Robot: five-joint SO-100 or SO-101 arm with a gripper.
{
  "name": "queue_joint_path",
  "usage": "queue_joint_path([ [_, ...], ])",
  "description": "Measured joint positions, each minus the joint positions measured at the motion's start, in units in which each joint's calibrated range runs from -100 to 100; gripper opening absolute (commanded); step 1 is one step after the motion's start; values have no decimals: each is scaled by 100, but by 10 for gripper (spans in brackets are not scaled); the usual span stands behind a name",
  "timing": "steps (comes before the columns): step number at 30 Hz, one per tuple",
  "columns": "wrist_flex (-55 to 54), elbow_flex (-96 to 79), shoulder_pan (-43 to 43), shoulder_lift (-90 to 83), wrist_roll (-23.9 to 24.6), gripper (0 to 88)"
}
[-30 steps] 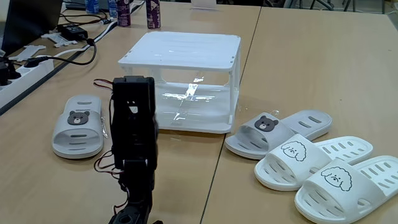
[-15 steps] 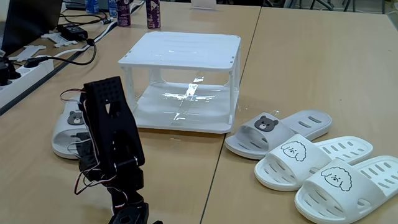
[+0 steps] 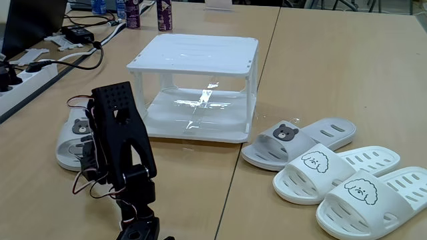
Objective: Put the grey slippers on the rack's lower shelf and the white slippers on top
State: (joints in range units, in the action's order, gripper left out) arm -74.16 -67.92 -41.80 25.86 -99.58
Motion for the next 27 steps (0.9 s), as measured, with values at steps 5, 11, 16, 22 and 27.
queue_joint_path([
  [5, 953, 728, 195, -58, 0, 173],
  [11, 2223, 1788, 390, -58, 0, 188],
  [16, 2695, 2579, 360, -49, 0, 261],
  [22, 2695, 3549, 270, 544, 0, 261],
  [27, 2695, 4627, 270, 1435, 0, 212],
])
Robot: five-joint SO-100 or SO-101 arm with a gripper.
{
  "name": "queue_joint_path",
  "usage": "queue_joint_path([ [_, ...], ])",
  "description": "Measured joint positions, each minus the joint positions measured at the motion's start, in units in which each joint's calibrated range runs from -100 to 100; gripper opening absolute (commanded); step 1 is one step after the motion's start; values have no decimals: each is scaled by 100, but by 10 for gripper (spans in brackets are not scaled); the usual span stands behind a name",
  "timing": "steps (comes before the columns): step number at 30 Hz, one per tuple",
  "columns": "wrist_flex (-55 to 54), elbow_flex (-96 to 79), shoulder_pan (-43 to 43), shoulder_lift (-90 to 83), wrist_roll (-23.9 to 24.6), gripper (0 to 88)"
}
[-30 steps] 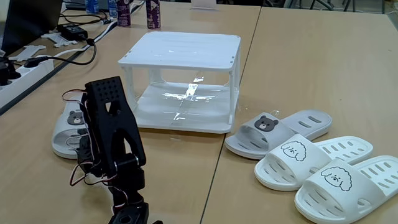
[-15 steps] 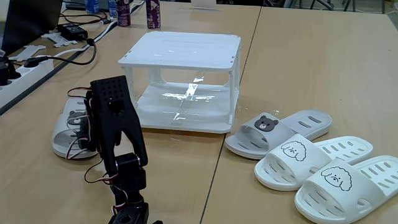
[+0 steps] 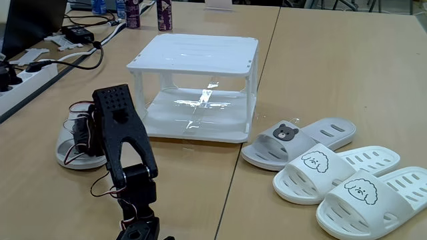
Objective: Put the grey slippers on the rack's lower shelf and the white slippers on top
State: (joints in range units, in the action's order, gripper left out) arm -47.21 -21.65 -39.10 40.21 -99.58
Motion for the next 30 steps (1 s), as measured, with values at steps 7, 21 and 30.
queue_joint_path([
  [7, 0, 503, 15, 214, 0, 7],
  [21, 9, -4268, 217, -4190, 0, 8],
  [30, 17, -7637, 547, -7522, 0, 8],
])
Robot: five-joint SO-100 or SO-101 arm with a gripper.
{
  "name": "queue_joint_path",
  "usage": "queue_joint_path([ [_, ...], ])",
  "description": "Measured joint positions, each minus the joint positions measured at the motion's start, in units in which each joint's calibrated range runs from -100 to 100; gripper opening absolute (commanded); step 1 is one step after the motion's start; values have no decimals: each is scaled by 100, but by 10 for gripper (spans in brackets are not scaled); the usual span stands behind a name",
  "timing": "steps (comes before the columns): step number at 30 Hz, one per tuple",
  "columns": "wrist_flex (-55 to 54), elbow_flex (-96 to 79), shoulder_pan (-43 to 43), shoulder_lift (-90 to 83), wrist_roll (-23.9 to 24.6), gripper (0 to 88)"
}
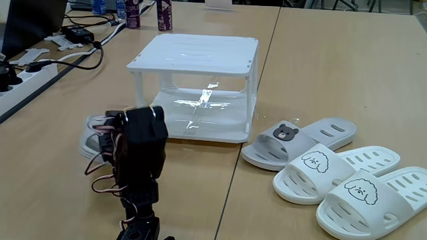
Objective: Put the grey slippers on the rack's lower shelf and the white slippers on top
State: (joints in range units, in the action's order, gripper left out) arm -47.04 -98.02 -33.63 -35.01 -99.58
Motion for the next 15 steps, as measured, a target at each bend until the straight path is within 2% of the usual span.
queue_joint_path([
  [3, 0, -18, 322, -635, 0, 8],
  [9, 0, -18, 1318, -775, 0, 8],
  [15, 0, -18, 1453, -544, 0, 8],
])
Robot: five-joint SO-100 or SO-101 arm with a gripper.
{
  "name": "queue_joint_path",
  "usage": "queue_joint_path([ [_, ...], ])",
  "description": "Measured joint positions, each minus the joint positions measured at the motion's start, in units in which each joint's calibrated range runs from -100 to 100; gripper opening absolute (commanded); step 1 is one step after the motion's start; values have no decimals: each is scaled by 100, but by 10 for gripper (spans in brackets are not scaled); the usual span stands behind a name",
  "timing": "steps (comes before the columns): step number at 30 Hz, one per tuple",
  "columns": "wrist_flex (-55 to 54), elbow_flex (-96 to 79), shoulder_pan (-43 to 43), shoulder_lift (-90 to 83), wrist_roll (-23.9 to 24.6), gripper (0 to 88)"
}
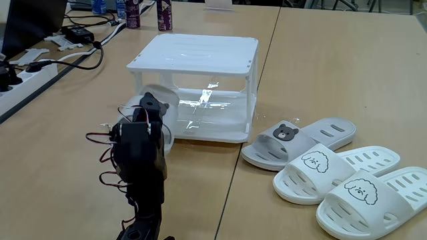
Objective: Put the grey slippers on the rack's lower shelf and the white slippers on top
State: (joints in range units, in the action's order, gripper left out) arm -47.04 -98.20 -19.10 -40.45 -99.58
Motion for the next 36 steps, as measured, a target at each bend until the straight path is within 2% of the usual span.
queue_joint_path([
  [6, 0, 602, 0, 1328, 0, 8],
  [20, 0, 4852, 105, 5320, 0, 8],
  [32, 9, 8383, 135, 7893, 0, 8],
  [36, 438, 9560, 225, 8577, 0, 8],
])
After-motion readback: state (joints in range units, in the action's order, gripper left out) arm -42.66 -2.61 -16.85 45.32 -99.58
